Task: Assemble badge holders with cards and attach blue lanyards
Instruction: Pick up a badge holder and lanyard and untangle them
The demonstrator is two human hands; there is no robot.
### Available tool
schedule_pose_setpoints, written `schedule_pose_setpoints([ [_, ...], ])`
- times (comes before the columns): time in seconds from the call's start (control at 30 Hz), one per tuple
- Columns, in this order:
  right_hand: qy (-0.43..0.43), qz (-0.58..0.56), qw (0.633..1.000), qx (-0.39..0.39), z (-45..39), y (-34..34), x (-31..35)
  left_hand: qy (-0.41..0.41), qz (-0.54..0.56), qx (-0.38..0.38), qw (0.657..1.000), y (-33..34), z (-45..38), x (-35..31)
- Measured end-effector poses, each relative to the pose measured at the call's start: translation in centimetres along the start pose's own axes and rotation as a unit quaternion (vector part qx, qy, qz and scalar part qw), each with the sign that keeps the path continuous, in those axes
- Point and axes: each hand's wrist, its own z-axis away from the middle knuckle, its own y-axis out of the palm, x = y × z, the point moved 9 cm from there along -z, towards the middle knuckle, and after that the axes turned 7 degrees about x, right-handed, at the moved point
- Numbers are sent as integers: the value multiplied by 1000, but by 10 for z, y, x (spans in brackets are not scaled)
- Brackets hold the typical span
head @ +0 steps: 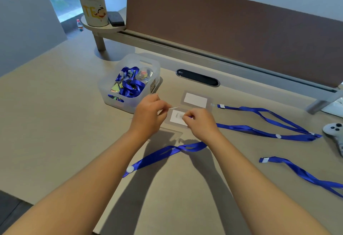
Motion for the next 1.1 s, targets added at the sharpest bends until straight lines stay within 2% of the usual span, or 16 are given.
schedule_pose_setpoints([
  [0.33, -29, 11, 983, 179, 17, 93, -26, -110, -49, -36, 992, 6, 75, 37],
  [0.5, -25, 93, 979, 180, 14, 118, -46, -133, -61, -51, 988, 7, 99, 42],
  [0.7, -30, 137, 981, 132, 6, 113, -48, -137, -61, -64, 987, 7, 101, 41],
  [0.9, -38, 260, 954, 143, 10, 111, -49, -145, -75, -66, 984, 6, 98, 41],
  [0.97, -26, 233, 960, 152, 12, 106, -50, -157, -71, -74, 982, 1, 96, 41],
  [1.1, -3, 67, 986, 152, 8, 80, -37, -185, -37, -104, 977, -18, 85, 40],
])
